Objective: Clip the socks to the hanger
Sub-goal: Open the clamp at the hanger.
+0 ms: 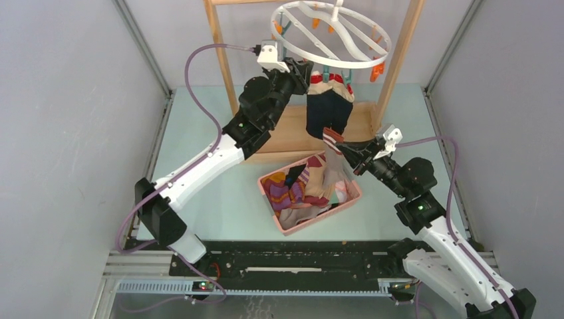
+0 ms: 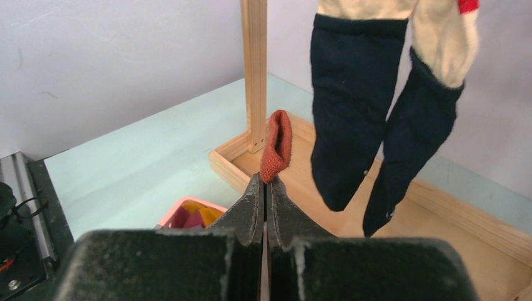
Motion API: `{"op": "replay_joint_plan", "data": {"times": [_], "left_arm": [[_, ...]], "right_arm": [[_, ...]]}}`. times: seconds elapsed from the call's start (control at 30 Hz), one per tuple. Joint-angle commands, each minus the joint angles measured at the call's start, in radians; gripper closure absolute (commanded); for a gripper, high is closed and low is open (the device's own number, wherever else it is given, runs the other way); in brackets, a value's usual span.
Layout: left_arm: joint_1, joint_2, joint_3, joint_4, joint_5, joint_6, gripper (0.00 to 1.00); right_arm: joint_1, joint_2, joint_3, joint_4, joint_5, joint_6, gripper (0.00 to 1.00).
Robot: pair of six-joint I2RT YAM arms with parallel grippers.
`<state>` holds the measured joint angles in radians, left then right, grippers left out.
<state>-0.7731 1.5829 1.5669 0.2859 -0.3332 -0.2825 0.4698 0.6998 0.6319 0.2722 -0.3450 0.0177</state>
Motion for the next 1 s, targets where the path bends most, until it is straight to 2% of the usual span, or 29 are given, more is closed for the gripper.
{"op": "replay_joint_plan", "data": {"times": [0.0,0.2,0.43,0.7,0.97], "left_arm": [[0.010,-0.051,0.095,-0.068,0.055,-0.063,0.75],[0.022,-0.054,0.110,-0.099,0.071,-0.091,0.77],[0.031,-0.056,0.108,-0.089,0.086,-0.124,0.74],[0.051,-0.057,0.110,-0.089,0.123,-0.165,0.74],[0.061,-0.067,0.110,-0.098,0.125,-0.167,0.71]], "right_arm": [[-0.004,0.011,0.067,0.011,-0.053,0.027,1.00],[0.038,0.059,0.123,0.004,-0.047,0.009,1.00],[0.122,0.200,0.245,0.071,0.098,-0.001,1.00],[0.140,0.415,0.406,0.132,0.240,0.032,1.00],[0.142,0.495,0.455,0.152,0.307,0.028,1.00]]}}
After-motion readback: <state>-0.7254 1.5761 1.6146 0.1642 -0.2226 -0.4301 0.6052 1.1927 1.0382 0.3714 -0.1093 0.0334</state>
